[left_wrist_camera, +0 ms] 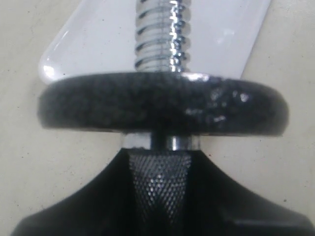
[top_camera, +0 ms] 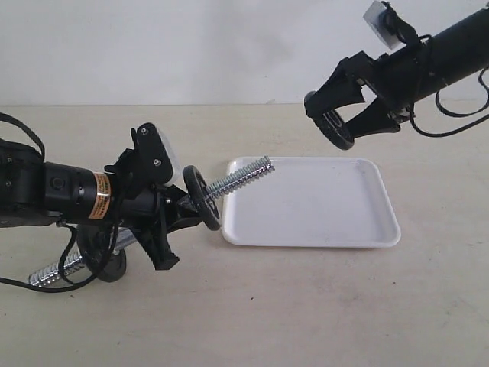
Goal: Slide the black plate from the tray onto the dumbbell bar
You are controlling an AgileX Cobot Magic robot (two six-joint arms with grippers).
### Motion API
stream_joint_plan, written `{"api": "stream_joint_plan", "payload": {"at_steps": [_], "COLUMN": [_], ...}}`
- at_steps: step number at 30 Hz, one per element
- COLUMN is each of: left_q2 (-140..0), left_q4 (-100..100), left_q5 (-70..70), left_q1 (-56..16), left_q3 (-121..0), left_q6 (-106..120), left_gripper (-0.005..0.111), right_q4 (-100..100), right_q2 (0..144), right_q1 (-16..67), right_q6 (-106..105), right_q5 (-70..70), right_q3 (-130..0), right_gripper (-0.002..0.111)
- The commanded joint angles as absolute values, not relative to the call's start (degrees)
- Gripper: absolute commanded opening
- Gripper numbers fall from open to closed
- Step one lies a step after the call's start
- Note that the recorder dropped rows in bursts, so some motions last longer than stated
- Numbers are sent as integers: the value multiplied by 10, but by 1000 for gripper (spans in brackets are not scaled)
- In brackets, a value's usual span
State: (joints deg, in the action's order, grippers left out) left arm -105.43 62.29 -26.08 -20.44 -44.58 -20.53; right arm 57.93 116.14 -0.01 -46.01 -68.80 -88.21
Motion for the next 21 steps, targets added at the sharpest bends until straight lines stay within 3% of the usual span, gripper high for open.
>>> {"api": "stream_joint_plan", "payload": {"at_steps": [1, 21], "left_q2": [-1030, -1018], "left_q4": [614, 622], "left_q5": [-526, -508], "left_q1": [-206, -206], "left_q3": [-459, -459], "left_q6": [-199, -171], "left_gripper": [4, 4], "right_q4": [627, 686], "right_q2": [1180, 1241], "right_q1": [-4, 34], "right_q6": [-471, -446], "right_q5": [-700, -700], "right_q3": [-887, -887], "right_gripper": [0, 0]}}
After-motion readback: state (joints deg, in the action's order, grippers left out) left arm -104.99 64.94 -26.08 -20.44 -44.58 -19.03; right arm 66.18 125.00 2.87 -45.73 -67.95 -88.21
